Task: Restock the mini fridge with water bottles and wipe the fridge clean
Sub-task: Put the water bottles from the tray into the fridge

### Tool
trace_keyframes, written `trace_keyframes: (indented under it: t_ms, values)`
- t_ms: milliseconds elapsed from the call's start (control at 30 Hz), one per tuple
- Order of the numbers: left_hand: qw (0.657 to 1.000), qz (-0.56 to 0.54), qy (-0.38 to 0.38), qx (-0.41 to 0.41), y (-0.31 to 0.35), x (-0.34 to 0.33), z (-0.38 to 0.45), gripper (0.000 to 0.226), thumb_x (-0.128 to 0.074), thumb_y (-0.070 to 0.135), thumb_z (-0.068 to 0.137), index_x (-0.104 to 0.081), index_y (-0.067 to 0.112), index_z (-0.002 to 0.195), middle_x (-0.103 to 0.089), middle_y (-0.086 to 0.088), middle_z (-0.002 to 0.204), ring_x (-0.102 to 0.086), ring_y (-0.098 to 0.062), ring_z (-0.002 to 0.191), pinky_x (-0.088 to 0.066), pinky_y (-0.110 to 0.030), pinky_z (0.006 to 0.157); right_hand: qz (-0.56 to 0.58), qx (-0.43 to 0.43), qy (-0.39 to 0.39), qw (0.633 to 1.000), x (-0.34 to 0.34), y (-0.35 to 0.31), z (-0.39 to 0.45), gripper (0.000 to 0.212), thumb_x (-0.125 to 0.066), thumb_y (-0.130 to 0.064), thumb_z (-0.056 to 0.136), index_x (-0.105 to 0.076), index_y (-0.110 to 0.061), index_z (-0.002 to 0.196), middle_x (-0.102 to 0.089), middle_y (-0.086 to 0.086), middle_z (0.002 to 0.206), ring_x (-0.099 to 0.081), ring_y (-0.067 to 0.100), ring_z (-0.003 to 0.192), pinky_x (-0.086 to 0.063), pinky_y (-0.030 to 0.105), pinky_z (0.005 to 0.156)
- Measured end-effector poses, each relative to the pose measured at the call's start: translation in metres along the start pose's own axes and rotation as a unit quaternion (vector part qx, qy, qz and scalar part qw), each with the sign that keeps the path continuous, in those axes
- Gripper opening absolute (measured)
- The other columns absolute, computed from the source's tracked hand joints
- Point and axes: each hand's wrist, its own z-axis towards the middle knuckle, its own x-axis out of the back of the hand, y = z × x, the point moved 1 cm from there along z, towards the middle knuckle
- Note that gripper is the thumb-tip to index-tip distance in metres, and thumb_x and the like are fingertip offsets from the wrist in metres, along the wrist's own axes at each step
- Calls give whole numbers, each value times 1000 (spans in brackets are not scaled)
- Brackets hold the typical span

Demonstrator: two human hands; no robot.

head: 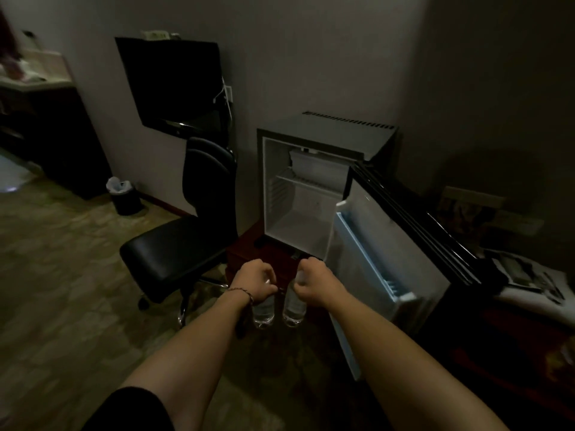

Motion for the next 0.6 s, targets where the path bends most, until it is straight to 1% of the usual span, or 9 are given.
trace_keyframes:
  t_ms: [67,167,233,300,467,533,600]
  values:
    - [1000,0,8,-3,-4,15,40,18,-78,25,79,-62,32,77,-55,7,104,-54,-13,102,-48,-31,91,3,-9,16,1000,7,3,42,17,-66,-25,84,-49,-24,83,-50,-1,96,-55,17,81,-52,35,73]
    - [1000,4,14,-13,-7,35,102,13,-77,24,81,-65,29,83,-55,5,106,-54,-15,105,-48,-35,96,1,-26,55,998,17,7,102,16,-64,-25,85,-50,-18,88,-49,3,101,-57,23,89,-52,38,79]
    - [1000,9,11,-22,-8,43,139,11,-76,23,82,-69,24,90,-57,3,109,-54,-16,107,-48,-37,98,-7,-39,62,997,21,10,135,16,-64,-25,86,-50,-17,90,-47,3,103,-57,25,93,-50,38,82]
    - [999,7,10,-33,-8,51,179,12,-76,23,81,-71,23,91,-58,1,110,-56,-17,107,-49,-36,98,-5,-52,65,997,25,14,169,16,-63,-23,87,-48,-18,89,-46,2,103,-56,24,93,-49,36,82]
    - [996,14,-24,-86,-7,56,282,10,-76,27,76,-68,30,81,-61,2,104,-60,-18,103,-51,-35,93,-9,-109,86,990,32,31,255,16,-63,-27,85,-54,-15,91,-51,6,103,-58,27,95,-51,38,82]
    - [992,19,-48,-114,-6,55,319,10,-76,26,78,-70,24,86,-61,0,105,-60,-18,101,-51,-34,92,-3,-141,83,986,33,37,284,15,-64,-26,85,-54,-16,91,-51,4,100,-58,25,94,-50,35,77]
    - [988,25,-86,-128,-3,52,352,17,-75,25,80,-71,16,93,-64,-4,105,-62,-22,102,-52,-37,92,23,-176,82,981,34,44,308,12,-64,-22,85,-56,-18,94,-54,2,96,-61,26,96,-50,32,76]
